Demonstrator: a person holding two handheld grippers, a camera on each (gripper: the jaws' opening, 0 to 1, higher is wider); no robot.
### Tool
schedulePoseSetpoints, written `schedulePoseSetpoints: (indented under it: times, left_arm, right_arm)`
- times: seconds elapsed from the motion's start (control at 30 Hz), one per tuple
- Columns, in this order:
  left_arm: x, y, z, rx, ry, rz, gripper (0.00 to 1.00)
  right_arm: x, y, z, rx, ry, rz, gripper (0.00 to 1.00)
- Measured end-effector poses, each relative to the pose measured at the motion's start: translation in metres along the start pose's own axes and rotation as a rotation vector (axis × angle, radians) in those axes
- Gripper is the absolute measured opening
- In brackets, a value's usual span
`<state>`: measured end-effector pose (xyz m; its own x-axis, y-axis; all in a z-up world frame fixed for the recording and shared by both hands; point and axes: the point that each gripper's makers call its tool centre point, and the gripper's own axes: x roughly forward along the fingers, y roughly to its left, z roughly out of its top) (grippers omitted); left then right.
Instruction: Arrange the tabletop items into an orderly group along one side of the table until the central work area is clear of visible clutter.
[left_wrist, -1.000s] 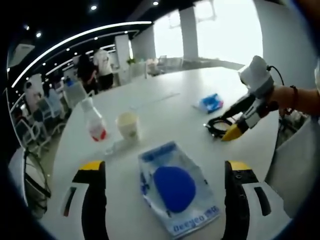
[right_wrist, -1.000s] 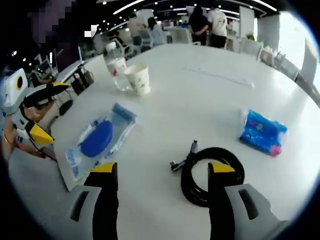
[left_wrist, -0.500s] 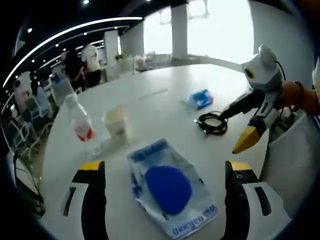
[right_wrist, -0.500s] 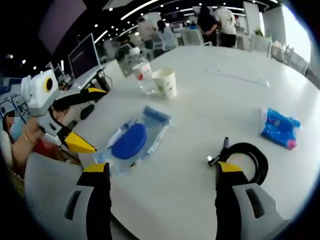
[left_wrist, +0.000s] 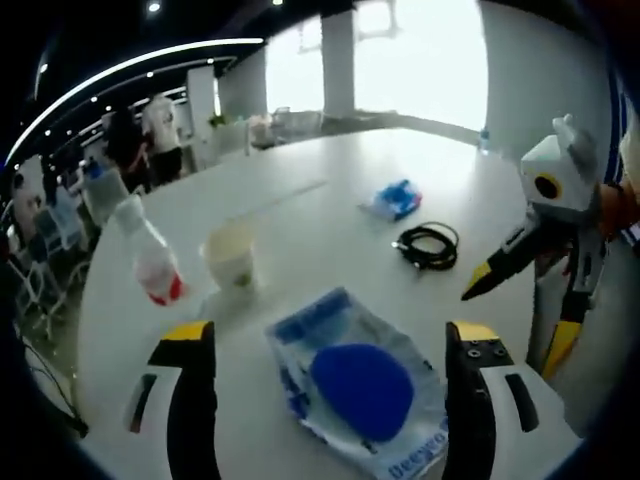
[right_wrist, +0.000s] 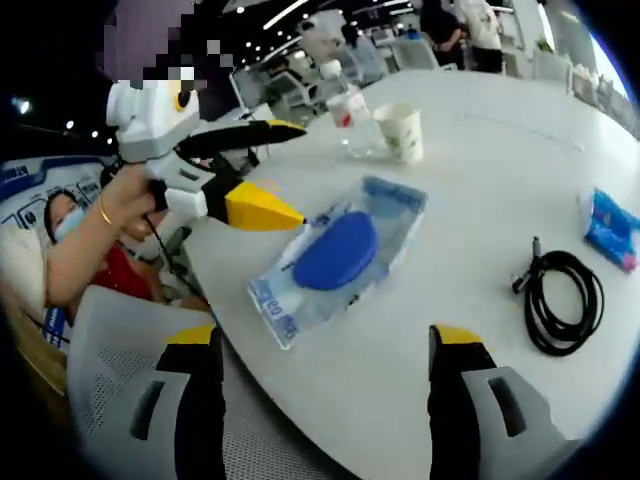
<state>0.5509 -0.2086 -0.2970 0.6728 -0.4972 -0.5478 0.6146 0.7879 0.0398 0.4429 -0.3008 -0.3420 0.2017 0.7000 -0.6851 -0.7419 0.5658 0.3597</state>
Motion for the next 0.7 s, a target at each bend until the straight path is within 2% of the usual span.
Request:
schedulePoseSetpoints:
  times: [0.2, 0.33, 0.43, 0.47, 0.6, 0.7]
  left_arm:
    - [0.01, 0.007, -0.001, 0.053, -0.006, -0.028, 0.9]
    - [0.016, 0.012, -0.002, 0.077, -0.02, -0.041, 0.83]
    - [0.023, 0.016, -0.003, 0.083, -0.028, -0.054, 0.83]
    - [0.025, 0.017, -0.004, 0.082, -0.033, -0.062, 0.83]
    - [0.033, 0.022, -0.006, 0.083, -0.031, -0.07, 0.8]
    - [0.04, 0.021, -0.01, 0.115, -0.009, -0.095, 0.8]
  right_arm:
    - [0.01, 0.013, -0.015, 0.046, 0.042, 0.026, 0.8]
    - [0.015, 0.018, -0.025, 0.088, 0.076, 0.028, 0.78]
    - [0.017, 0.019, -0.03, 0.168, 0.078, 0.007, 0.76]
    - [0.018, 0.02, -0.03, 0.234, 0.069, 0.0, 0.75]
    - [0.021, 0.025, -0.03, 0.377, 0.05, 0.008, 0.73]
    - [0.025, 0.029, -0.033, 0.375, 0.06, -0.001, 0.71]
